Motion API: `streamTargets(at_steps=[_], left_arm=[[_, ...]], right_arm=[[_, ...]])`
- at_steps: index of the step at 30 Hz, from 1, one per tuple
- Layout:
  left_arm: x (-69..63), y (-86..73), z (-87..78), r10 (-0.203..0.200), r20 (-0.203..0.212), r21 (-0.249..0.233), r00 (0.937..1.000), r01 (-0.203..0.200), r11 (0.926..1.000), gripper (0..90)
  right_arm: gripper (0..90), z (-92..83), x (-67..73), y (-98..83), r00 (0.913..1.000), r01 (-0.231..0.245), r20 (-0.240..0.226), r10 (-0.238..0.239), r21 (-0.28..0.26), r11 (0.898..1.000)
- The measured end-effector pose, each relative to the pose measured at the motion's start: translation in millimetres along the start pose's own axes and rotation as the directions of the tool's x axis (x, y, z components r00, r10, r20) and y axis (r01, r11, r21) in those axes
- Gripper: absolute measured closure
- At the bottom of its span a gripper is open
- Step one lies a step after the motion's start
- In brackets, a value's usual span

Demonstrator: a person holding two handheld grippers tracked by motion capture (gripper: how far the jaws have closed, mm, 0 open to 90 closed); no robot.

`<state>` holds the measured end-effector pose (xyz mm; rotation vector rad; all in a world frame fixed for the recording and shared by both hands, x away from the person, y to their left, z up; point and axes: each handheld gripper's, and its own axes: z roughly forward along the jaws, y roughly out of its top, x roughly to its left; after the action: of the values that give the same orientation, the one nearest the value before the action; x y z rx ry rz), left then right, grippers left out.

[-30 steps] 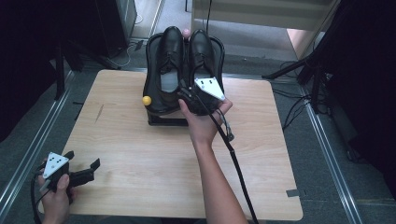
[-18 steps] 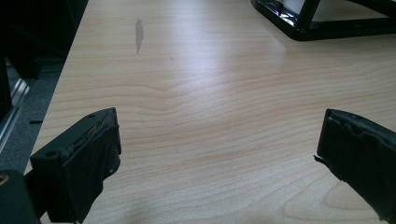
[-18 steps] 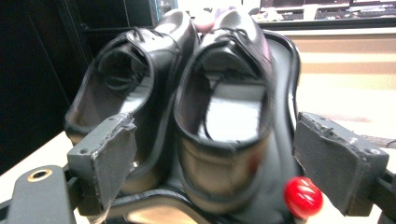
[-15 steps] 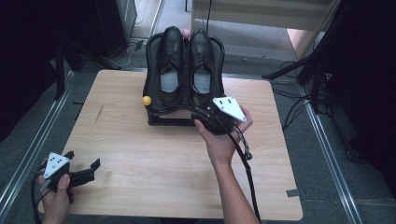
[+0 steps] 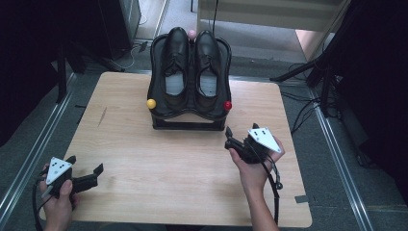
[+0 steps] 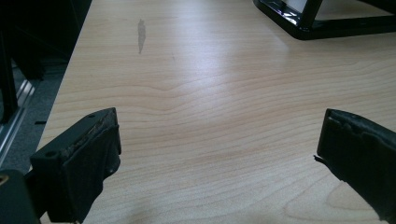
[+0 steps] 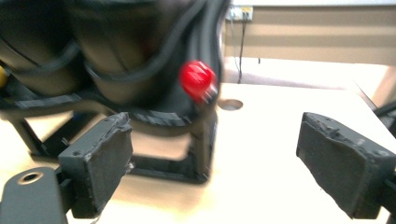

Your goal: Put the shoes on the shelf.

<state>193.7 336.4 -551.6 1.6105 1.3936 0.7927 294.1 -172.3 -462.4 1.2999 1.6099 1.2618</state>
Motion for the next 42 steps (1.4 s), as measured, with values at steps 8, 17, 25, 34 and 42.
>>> streamTargets(at_steps=[8,17,25,34,42], left_arm=[[0.5,0.0,0.0,-0.005,-0.003,0.000,1.0000,0.005,1.0000,0.5],[0.5,0.1,-0.1,-0.005,-0.007,0.000,1.0000,0.005,1.0000,0.5],[0.4,0.0,-0.1,-0.006,-0.007,-0.001,1.0000,0.006,1.0000,0.5],[0.6,-0.1,-0.4,-0.007,-0.005,-0.003,1.0000,0.007,1.0000,0.5],[0.6,0.2,0.2,-0.009,-0.001,-0.001,1.0000,0.009,1.0000,0.5]], right_arm=[[9.3,-14.6,-32.2,-31.9,0.9986,0.025,0.046,-0.026,0.036,0.999],[9.3,-27.9,-69.3,-64.0,0.9959,-0.004,0.090,-0.003,0.086,0.996],[9.5,-39.6,-91.0,-77.3,0.9920,-0.009,0.126,-0.007,0.120,0.993],[9.6,-59.4,-112.9,-89.5,0.9848,0.004,0.171,-0.030,0.148,0.989],[10.5,-70.4,-124.6,-96.8,0.9792,-0.056,0.201,0.032,0.119,0.991]])
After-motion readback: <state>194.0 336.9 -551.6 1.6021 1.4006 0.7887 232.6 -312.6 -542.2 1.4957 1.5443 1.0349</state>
